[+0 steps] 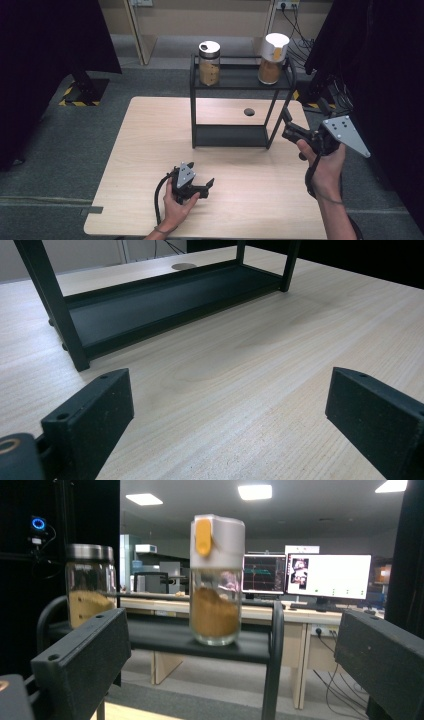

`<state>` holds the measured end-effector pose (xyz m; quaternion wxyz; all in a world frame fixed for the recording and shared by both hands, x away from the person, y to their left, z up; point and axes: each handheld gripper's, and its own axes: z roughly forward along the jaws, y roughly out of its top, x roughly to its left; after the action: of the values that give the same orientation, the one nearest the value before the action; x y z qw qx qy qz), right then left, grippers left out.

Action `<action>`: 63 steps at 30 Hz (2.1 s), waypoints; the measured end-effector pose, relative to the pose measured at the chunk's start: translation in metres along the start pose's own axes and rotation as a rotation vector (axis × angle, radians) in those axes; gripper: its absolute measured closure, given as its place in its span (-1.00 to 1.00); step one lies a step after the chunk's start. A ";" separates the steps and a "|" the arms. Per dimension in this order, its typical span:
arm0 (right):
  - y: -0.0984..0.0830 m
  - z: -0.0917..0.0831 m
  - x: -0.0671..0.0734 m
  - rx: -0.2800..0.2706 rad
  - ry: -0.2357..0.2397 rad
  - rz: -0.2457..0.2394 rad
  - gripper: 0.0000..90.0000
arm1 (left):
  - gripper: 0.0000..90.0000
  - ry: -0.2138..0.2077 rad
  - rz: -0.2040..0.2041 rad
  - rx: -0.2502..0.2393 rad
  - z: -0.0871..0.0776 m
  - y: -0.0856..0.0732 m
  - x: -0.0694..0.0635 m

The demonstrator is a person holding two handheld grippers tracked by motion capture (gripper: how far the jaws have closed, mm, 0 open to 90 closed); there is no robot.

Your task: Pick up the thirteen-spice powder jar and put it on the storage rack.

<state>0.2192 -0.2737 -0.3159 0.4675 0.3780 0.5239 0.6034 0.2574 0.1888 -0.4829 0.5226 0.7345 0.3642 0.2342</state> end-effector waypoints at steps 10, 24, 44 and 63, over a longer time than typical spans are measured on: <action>-0.025 -0.013 -0.002 0.024 -0.006 0.000 -0.96 | -0.90 0.002 0.002 -0.002 0.000 0.000 -0.001; -0.066 -0.027 0.001 0.070 -0.016 0.013 -0.95 | -0.90 0.003 0.004 -0.002 0.000 0.000 -0.001; -0.116 -0.035 0.008 0.179 -0.038 0.011 -0.95 | -0.90 0.003 0.012 0.000 0.000 0.000 -0.002; -0.152 -0.041 0.012 0.295 -0.046 0.016 -0.94 | -0.90 0.001 0.014 0.003 0.000 0.000 -0.002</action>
<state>0.2022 -0.2714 -0.4730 0.4140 0.4603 0.5931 0.5148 0.2563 0.1874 -0.4825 0.5198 0.7376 0.3595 0.2377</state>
